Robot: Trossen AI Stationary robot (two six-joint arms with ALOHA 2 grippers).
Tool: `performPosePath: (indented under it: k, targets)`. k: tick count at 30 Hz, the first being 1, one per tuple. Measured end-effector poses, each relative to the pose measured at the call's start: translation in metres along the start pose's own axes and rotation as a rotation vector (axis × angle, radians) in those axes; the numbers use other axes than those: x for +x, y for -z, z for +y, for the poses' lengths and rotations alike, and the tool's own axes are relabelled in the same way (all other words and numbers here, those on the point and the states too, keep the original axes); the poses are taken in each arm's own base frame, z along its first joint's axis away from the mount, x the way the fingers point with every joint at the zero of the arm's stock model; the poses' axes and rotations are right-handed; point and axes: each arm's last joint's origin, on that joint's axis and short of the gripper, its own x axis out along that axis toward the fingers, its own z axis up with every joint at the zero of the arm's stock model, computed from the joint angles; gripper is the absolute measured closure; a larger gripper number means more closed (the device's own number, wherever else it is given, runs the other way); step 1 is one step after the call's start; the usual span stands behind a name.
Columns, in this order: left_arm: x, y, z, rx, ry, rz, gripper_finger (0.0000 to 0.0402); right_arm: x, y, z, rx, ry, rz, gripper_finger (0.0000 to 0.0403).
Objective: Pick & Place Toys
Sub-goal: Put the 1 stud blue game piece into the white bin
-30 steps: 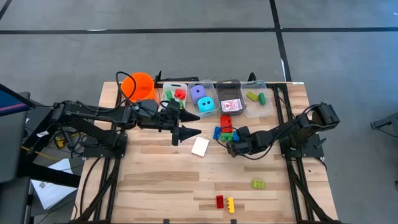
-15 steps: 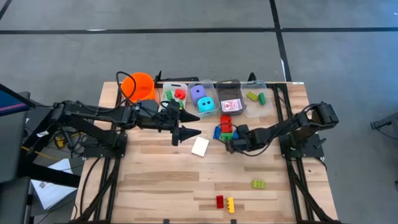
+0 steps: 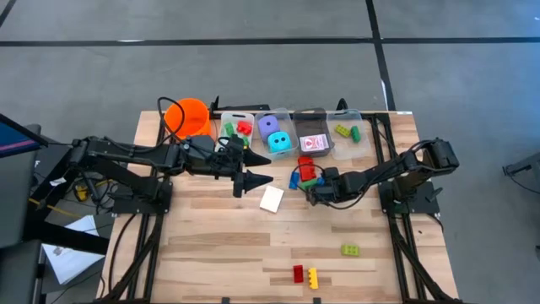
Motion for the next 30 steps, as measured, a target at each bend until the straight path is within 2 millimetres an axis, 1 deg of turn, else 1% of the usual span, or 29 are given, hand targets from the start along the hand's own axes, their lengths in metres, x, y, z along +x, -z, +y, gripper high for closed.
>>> performPosePath:
  k: [4,5,12,18,21,24,27,30]
  targets:
    - [0.0,0.0,0.0,0.0,0.0,0.0,0.0042,0.0,0.0,0.0,0.012,0.003,-0.007,0.0286]
    - [0.0,0.0,0.0,0.0,0.0,0.0,0.0042,0.0,-0.001,0.0,0.011,0.0,-0.009,0.0293]
    - [0.0,0.0,0.0,0.001,0.0,0.0,0.0042,-0.006,0.002,-0.001,-0.043,-0.014,0.0,0.0292]
    - [0.0,-0.001,0.0,0.006,0.004,-0.006,0.0042,-0.025,0.012,-0.001,-0.082,-0.086,0.01,0.0292]
    - [0.0,-0.001,0.0,0.005,0.004,-0.006,0.0042,-0.04,0.019,0.0,-0.131,-0.132,0.004,0.0292]
    - [0.0,0.0,0.0,-0.019,0.008,0.0,0.0042,-0.064,0.027,0.005,-0.239,-0.206,-0.023,0.0292]
    - [-0.003,-0.001,-0.002,0.003,0.043,0.021,0.0042,-0.092,0.034,0.012,-0.354,-0.319,-0.061,0.0292]
    - [-0.009,-0.003,-0.003,0.091,0.075,0.047,0.0042,-0.129,0.038,0.021,-0.471,-0.479,-0.096,0.0293]
